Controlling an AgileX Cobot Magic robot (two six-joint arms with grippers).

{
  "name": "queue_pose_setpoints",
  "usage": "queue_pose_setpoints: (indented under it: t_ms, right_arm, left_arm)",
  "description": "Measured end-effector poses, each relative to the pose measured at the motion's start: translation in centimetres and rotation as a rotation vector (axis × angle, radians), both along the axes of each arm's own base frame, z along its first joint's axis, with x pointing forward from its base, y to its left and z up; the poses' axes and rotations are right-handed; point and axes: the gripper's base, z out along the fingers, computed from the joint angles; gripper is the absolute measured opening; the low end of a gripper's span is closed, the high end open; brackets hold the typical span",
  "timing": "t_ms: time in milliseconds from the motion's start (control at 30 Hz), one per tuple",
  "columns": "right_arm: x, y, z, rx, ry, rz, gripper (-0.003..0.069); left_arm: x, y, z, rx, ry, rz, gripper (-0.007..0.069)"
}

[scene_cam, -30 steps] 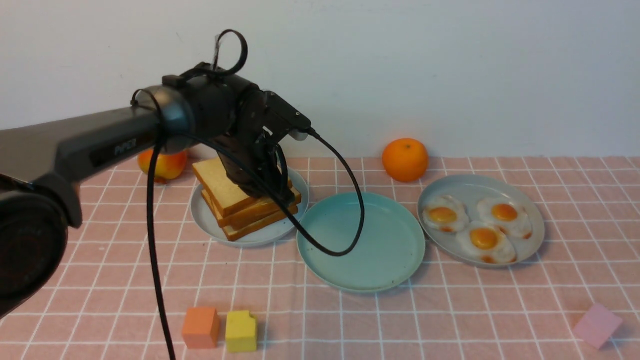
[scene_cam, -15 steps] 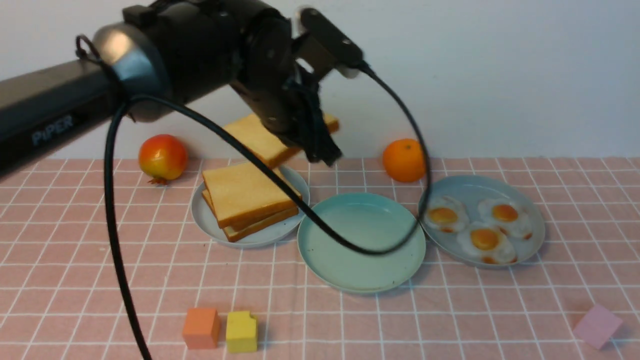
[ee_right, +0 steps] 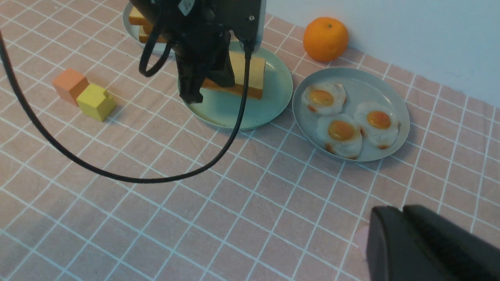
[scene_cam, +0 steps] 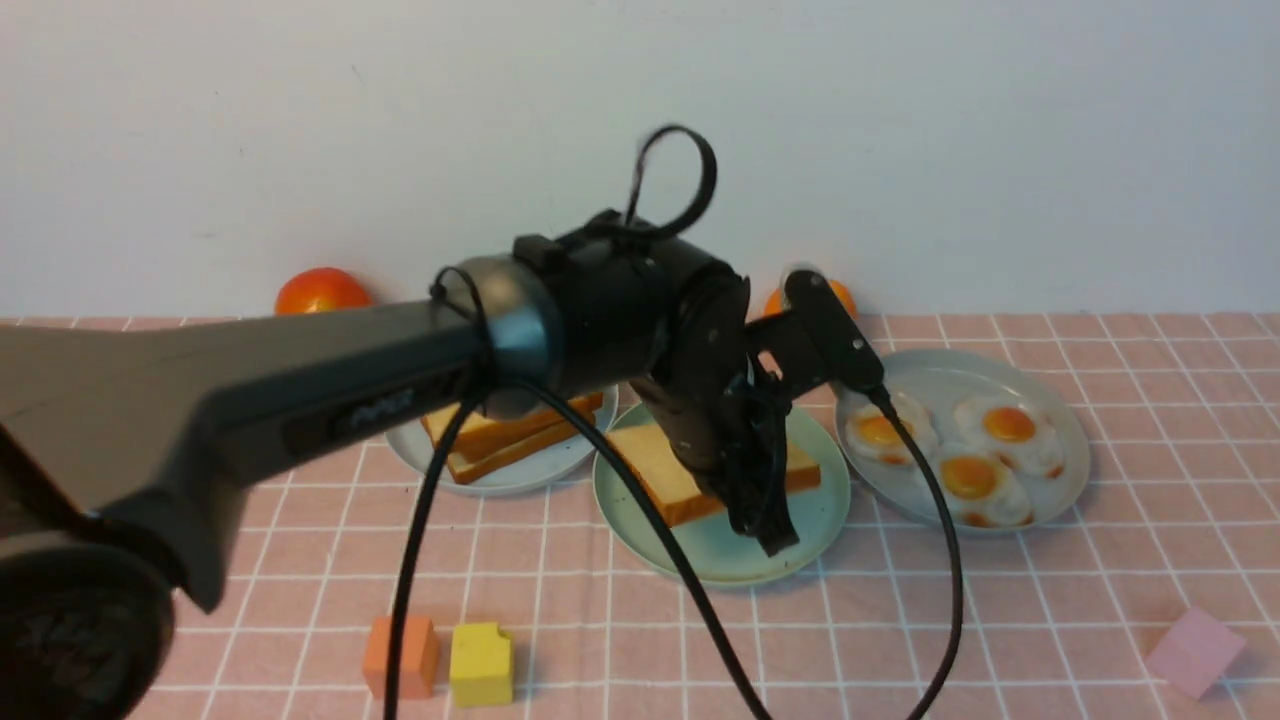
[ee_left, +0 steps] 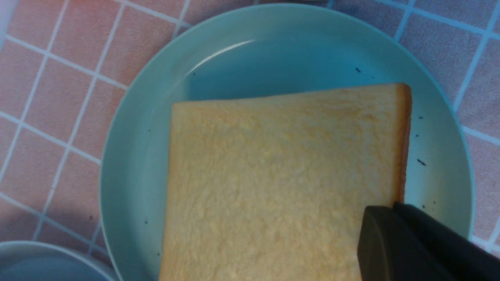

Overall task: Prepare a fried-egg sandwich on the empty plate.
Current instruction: Use the left arm to put a slice of bread into the empty plate in the middle

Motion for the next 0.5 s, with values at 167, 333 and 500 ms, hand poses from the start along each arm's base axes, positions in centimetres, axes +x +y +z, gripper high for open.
queue_pose_setpoints:
  t_ms: [167, 333, 500]
  right_arm:
    - [-0.1, 0.0, -0.1, -0.004, 0.006, -0.001, 0.0083]
    - [-0.1, 0.0, -0.1, -0.005, 0.014, 0.001, 0.0083]
    - [-0.2, 0.0, -0.1, 0.001, 0.021, 0.007, 0.0085]
  left_arm:
    - [0.5, -0.3, -1.2, 0.005, -0.023, -0.009, 0.0013]
    - [0.7, -0.4, -1.9, 0.023, -0.029, -0.017, 0.0013]
    - [0.8, -0.4, -2.3, 0.035, -0.03, -0.022, 0.0084]
